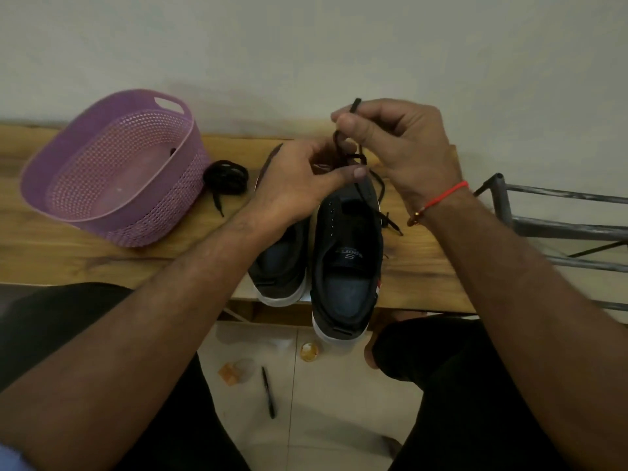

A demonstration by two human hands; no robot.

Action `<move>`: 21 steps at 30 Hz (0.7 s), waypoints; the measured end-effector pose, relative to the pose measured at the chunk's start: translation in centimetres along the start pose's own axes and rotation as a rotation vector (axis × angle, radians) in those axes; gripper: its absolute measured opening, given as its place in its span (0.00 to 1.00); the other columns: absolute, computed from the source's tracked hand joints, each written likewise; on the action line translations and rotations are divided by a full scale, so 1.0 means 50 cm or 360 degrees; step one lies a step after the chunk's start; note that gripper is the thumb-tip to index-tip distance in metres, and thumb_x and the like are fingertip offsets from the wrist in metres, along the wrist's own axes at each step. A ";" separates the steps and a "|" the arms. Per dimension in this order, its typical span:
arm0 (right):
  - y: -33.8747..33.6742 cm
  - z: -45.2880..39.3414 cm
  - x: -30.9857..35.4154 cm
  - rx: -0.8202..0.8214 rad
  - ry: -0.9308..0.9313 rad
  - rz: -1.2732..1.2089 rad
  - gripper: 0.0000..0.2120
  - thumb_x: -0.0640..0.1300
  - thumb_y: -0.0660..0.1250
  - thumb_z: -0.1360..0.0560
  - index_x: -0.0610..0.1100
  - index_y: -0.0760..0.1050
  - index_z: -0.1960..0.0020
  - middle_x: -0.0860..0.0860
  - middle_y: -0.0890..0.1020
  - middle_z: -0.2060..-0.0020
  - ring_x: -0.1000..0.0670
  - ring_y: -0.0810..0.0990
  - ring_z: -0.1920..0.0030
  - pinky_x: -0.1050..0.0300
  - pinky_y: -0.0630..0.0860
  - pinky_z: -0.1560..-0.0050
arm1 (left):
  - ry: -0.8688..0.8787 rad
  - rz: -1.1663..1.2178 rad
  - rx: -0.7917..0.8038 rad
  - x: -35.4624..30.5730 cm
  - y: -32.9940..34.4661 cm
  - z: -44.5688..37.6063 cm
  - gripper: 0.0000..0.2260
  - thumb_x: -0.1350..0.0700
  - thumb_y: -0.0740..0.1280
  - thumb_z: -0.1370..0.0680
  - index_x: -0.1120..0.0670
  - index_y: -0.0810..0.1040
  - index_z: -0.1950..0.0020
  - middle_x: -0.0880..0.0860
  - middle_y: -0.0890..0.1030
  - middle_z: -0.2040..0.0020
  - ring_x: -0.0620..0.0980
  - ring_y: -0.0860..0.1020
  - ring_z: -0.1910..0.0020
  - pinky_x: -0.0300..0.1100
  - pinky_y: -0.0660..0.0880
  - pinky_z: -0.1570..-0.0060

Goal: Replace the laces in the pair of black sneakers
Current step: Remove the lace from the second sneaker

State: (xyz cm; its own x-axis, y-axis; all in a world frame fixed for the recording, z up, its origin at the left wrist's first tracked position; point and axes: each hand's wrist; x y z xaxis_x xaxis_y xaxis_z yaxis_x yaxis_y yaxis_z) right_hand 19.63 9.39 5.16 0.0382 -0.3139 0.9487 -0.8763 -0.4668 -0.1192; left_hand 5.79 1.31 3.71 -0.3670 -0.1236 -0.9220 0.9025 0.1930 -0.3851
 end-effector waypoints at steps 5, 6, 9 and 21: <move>-0.024 -0.004 -0.020 0.0122 0.0034 0.0398 0.10 0.46 0.74 0.25 0.44 0.83 0.46 0.50 0.85 0.53 0.54 0.83 0.50 0.57 0.80 0.45 | 0.0126 0.0054 -0.0348 0.000 -0.017 -0.025 0.06 0.51 0.73 0.22 0.53 0.86 0.49 0.48 0.86 0.59 0.43 0.83 0.61 0.43 0.80 0.57; -0.029 -0.004 -0.026 0.0143 0.0096 0.0469 0.11 0.48 0.75 0.26 0.45 0.82 0.46 0.49 0.85 0.53 0.54 0.82 0.51 0.57 0.80 0.46 | 0.0142 0.0171 -0.0375 -0.002 -0.028 -0.032 0.05 0.54 0.73 0.22 0.54 0.86 0.50 0.49 0.86 0.59 0.43 0.81 0.62 0.41 0.79 0.57; -0.029 0.003 -0.036 0.0488 0.0367 0.0692 0.19 0.51 0.73 0.26 0.48 0.78 0.37 0.50 0.83 0.48 0.54 0.80 0.49 0.63 0.78 0.49 | 0.0138 0.0569 -0.0343 -0.008 -0.050 -0.040 0.03 0.59 0.72 0.21 0.57 0.85 0.50 0.53 0.87 0.55 0.48 0.80 0.60 0.43 0.78 0.53; -0.045 -0.004 -0.038 0.0433 0.0303 0.1052 0.13 0.51 0.64 0.19 0.45 0.83 0.50 0.55 0.81 0.60 0.55 0.76 0.56 0.62 0.70 0.57 | 0.0128 0.0692 -0.0690 -0.017 -0.095 -0.040 0.08 0.57 0.67 0.17 0.57 0.83 0.42 0.52 0.86 0.53 0.46 0.80 0.56 0.42 0.79 0.50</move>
State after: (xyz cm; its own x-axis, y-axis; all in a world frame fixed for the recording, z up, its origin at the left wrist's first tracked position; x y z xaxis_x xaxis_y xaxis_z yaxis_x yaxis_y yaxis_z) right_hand 21.44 11.20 3.66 -0.5621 -0.4633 0.6852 -0.5367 -0.4261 -0.7283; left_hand 1.36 2.42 6.23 -0.0174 0.1255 -0.9919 0.8056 0.5893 0.0604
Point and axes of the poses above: each hand's wrist, its own z-axis away from the middle knuckle, its own y-axis out of the palm, x = y × z
